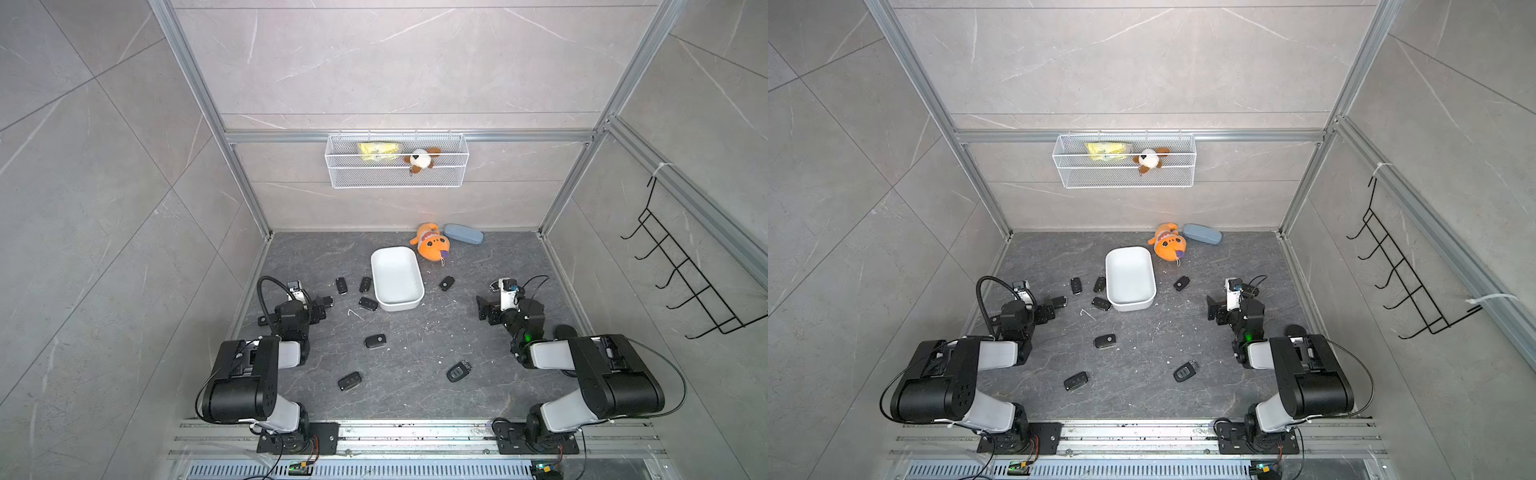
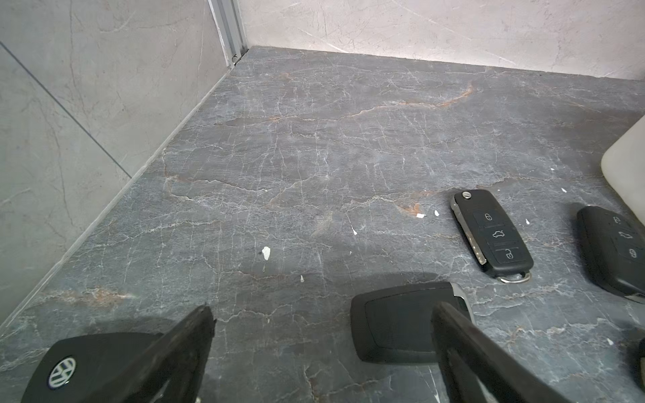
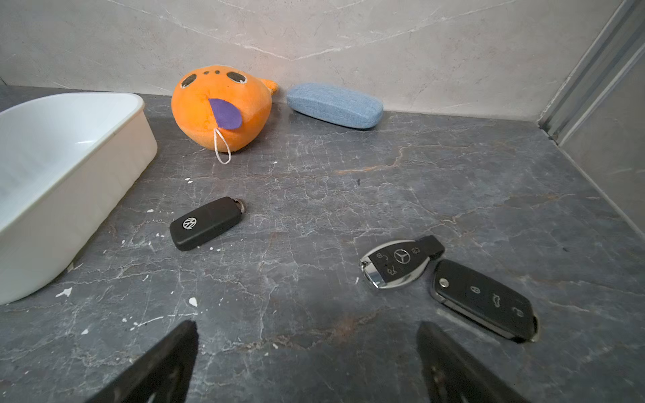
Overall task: Place the car key into the storage box
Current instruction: Move the storage box to the center of the board.
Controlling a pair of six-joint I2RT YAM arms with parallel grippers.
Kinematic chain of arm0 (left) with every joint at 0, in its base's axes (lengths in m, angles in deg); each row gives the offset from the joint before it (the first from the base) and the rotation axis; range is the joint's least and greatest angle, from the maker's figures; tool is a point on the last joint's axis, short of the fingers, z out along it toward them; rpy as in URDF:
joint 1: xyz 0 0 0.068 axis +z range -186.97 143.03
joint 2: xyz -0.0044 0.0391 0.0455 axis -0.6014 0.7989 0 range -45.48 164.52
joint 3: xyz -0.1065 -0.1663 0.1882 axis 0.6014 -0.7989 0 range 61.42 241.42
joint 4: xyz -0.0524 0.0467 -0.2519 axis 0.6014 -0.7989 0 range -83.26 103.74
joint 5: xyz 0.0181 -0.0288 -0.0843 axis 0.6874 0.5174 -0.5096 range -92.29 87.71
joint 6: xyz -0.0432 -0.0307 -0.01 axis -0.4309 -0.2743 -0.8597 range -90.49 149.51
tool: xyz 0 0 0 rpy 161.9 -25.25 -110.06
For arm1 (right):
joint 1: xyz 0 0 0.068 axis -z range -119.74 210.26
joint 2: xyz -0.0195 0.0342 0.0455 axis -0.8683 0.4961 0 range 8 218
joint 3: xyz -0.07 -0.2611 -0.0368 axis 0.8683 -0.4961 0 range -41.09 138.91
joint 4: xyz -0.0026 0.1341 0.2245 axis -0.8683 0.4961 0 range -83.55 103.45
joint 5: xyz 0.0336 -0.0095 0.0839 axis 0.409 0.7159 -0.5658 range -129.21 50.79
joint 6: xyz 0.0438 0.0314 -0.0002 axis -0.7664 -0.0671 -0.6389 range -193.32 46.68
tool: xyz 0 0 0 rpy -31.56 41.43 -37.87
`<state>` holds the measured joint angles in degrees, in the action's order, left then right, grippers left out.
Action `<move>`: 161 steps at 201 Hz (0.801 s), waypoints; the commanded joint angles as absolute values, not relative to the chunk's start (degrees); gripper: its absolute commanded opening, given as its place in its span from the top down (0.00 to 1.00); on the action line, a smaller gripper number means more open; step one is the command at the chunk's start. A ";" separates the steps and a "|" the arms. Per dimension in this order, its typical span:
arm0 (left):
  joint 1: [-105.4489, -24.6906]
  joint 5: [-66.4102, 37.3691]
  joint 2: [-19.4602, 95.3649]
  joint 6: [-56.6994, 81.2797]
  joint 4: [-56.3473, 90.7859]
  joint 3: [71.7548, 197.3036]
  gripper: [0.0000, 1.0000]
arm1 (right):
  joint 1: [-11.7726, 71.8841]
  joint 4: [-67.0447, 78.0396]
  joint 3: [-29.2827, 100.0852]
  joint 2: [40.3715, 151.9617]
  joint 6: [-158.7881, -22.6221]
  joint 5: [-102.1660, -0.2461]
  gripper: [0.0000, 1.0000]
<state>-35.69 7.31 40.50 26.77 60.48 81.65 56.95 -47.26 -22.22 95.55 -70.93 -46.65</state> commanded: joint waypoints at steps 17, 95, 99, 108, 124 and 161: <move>-35.44 6.67 40.50 28.36 63.04 81.67 0.00 | 56.75 -46.43 -21.10 95.63 -71.69 -45.97 0.00; -35.39 6.64 40.44 28.35 63.05 81.72 0.00 | 56.81 -46.44 -21.13 95.63 -71.74 -45.97 0.00; -35.44 6.60 40.46 28.34 63.04 81.73 0.00 | 56.82 -46.43 -21.13 95.63 -71.69 -45.97 0.01; -35.36 6.58 40.52 28.34 63.04 81.71 0.00 | 56.77 -46.46 -21.10 95.63 -71.73 -45.97 0.00; -35.40 6.63 40.51 28.34 63.07 81.72 0.00 | 56.78 -46.46 -21.19 95.54 -71.74 -45.91 0.00; -35.40 6.28 40.57 28.22 62.65 81.95 0.00 | 56.74 -45.67 -20.72 95.63 -72.36 -43.95 0.00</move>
<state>-35.69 6.55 40.50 26.77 60.48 81.65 56.95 -47.11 -22.19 95.55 -71.17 -45.49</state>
